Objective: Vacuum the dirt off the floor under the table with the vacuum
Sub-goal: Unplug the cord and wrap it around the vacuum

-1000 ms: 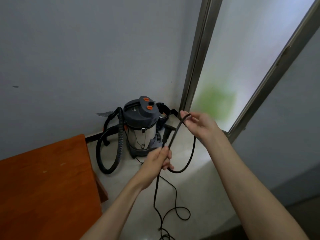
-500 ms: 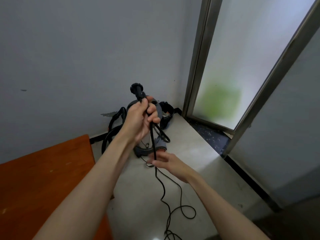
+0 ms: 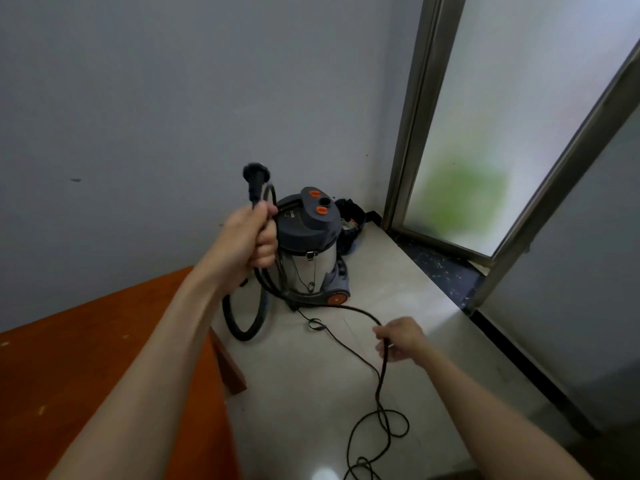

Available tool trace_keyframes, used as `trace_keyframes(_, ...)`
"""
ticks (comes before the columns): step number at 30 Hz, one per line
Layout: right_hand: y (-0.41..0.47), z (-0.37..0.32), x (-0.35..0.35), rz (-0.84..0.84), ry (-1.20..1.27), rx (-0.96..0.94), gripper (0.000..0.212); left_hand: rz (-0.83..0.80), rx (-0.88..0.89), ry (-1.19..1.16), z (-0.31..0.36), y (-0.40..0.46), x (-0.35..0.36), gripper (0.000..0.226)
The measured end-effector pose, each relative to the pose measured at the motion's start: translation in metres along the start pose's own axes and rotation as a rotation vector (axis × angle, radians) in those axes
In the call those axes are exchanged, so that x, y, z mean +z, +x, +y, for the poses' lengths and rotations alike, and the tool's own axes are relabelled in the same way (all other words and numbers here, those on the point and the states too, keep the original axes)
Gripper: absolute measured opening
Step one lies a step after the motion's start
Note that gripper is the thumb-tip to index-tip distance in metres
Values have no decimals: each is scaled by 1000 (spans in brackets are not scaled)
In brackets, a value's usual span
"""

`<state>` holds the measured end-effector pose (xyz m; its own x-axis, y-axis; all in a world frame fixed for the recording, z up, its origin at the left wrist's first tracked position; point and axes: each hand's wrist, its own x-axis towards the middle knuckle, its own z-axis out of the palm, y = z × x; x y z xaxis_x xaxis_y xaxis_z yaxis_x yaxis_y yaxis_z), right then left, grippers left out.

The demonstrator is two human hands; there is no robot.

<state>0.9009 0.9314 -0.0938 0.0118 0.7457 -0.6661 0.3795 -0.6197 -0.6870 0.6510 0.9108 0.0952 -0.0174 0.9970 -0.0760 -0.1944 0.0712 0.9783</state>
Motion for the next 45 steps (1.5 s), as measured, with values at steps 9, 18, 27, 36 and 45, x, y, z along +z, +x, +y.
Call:
trace_keyframes(9, -59, -128, -17, -416, 952, 71, 28, -23, -66, 352, -103, -20, 33, 23)
trace_keyframes(18, -65, -167, -39, -346, 1513, 77, 25, -155, -96, 126, -98, -24, 42, 25)
trace_keyframes(27, -53, -122, -25, -220, 1055, -129, 24, -97, -83, -133, -72, 0, 45, 24)
trace_keyframes(36, -61, -53, 37, -615, -95, -528, 22, -38, 7, -359, -5, 33, 52, 28)
trace_keyframes(45, 20, -3, 8, -194, -440, -323, 23, -125, -30, -623, 53, 15, 34, 29)
